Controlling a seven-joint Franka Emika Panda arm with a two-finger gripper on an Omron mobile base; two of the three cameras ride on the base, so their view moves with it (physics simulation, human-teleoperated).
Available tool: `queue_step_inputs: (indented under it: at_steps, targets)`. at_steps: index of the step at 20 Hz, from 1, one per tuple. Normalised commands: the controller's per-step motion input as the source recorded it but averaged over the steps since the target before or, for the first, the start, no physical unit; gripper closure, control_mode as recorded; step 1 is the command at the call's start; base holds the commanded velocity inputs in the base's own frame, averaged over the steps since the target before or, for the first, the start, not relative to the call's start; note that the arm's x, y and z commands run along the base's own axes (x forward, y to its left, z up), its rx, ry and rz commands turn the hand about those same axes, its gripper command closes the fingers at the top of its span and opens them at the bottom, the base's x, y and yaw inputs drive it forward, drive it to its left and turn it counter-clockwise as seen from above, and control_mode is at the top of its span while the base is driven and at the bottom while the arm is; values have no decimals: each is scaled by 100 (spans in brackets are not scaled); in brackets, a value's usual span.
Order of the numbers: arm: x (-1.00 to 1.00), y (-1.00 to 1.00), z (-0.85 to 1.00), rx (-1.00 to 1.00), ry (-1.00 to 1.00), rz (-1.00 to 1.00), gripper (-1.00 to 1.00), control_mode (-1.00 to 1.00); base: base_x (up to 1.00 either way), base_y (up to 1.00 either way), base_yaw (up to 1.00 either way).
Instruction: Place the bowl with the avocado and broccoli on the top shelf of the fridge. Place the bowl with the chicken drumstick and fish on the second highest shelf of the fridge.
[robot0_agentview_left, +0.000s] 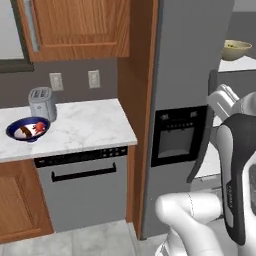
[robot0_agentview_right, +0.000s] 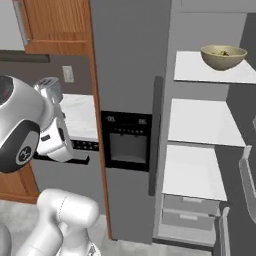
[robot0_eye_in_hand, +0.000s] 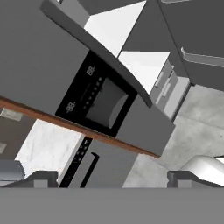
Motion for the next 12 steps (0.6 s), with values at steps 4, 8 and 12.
queue_step_inputs:
  at_steps: [4,8,12]
  targets:
    - [0,0,0,0,0,0,-100,100,17,100,20]
    - [0,0,0,0,0,0,-100,100,39,100,9]
    - [0,0,0,0,0,0,-100,100,85,100,-2]
